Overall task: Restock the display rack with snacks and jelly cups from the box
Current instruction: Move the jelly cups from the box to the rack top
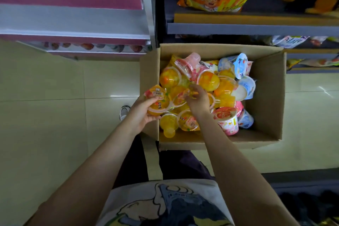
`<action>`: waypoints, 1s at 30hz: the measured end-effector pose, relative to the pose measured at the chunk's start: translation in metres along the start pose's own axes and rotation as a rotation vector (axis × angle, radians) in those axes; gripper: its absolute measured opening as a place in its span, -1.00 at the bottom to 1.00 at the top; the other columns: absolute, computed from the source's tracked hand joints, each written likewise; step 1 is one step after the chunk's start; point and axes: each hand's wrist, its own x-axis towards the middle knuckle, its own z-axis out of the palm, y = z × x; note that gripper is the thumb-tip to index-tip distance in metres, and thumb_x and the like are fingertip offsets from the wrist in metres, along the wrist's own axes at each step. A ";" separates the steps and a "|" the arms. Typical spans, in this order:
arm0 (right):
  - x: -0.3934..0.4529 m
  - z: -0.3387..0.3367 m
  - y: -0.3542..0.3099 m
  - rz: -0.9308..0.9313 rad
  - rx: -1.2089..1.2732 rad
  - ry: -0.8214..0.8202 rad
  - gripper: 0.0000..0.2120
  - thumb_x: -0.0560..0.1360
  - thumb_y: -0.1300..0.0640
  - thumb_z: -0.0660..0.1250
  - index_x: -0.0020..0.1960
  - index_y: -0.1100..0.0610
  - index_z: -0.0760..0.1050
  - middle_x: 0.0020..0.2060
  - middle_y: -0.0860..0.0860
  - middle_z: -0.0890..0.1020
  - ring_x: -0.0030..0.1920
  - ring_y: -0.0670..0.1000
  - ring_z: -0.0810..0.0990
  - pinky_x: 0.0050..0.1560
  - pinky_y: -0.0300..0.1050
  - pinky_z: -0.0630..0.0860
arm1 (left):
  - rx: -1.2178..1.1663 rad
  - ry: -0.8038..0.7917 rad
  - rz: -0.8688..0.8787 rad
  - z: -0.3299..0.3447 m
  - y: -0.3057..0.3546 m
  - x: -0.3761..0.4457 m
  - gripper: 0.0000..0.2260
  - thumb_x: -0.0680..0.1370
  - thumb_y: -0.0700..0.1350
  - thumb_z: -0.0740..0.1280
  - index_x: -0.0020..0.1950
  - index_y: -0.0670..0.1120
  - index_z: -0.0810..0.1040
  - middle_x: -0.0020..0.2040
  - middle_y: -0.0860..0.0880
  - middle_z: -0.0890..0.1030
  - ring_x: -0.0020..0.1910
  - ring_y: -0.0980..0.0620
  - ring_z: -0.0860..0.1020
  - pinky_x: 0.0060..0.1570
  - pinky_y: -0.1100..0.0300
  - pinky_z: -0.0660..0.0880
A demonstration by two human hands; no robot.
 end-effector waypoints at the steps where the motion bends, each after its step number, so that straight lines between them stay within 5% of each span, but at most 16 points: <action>1: 0.005 0.003 0.003 0.012 -0.037 -0.006 -0.70 0.52 0.14 0.43 0.22 -0.05 0.53 0.22 -0.02 0.52 0.16 0.04 0.55 0.06 -0.08 0.58 | 0.000 0.012 0.012 -0.001 -0.002 0.001 -0.74 0.59 -0.10 0.35 0.27 0.04 0.49 0.14 -0.07 0.65 0.08 -0.07 0.63 -0.15 0.08 0.56; 6: 0.013 0.006 0.006 0.012 -0.072 0.041 -0.82 0.49 0.13 0.48 0.04 0.10 0.53 -0.13 -0.07 0.57 -0.09 0.00 0.56 -0.18 -0.19 0.42 | -0.038 0.060 0.027 -0.005 -0.010 0.002 -0.76 0.59 -0.10 0.35 0.24 0.06 0.51 0.18 -0.11 0.63 0.12 -0.11 0.61 -0.16 0.05 0.55; 11: 0.012 0.006 -0.004 0.074 -0.088 -0.052 -0.76 0.52 0.12 0.44 0.18 0.03 0.53 -0.07 0.00 0.59 -0.08 0.05 0.60 -0.13 -0.14 0.50 | -0.051 0.077 0.014 -0.007 -0.010 0.002 -0.74 0.58 -0.09 0.37 0.26 0.05 0.50 0.20 -0.12 0.62 0.15 -0.12 0.61 -0.15 0.04 0.56; 19: -0.009 0.004 -0.007 0.055 -0.013 -0.076 -0.82 0.50 0.09 0.46 -0.19 0.04 0.47 -0.25 0.05 0.59 -0.25 0.03 0.52 -0.19 0.00 0.51 | 0.001 0.053 0.035 -0.008 -0.003 -0.004 -0.75 0.58 -0.09 0.38 0.24 0.07 0.51 0.19 -0.09 0.62 0.16 -0.10 0.61 -0.12 0.02 0.56; 23: -0.046 -0.009 -0.030 -0.007 0.090 -0.043 -0.79 0.48 0.13 0.48 -0.26 0.07 0.50 -0.36 -0.06 0.51 -0.30 -0.06 0.46 -0.23 -0.12 0.43 | 0.040 0.057 0.096 -0.012 0.012 -0.020 -0.69 0.55 -0.08 0.41 0.28 0.07 0.50 0.19 -0.09 0.62 0.14 -0.10 0.62 -0.13 0.05 0.59; 30: -0.132 -0.035 -0.128 -0.122 0.418 -0.150 -0.87 0.49 0.16 0.47 -0.12 0.14 0.53 -0.01 0.13 0.67 0.02 0.13 0.68 -0.05 0.03 0.61 | 0.091 -0.068 0.300 -0.015 0.090 -0.093 -0.70 0.55 -0.15 0.39 0.28 -0.07 0.52 0.09 -0.16 0.66 -0.07 -0.08 0.67 -0.22 0.07 0.61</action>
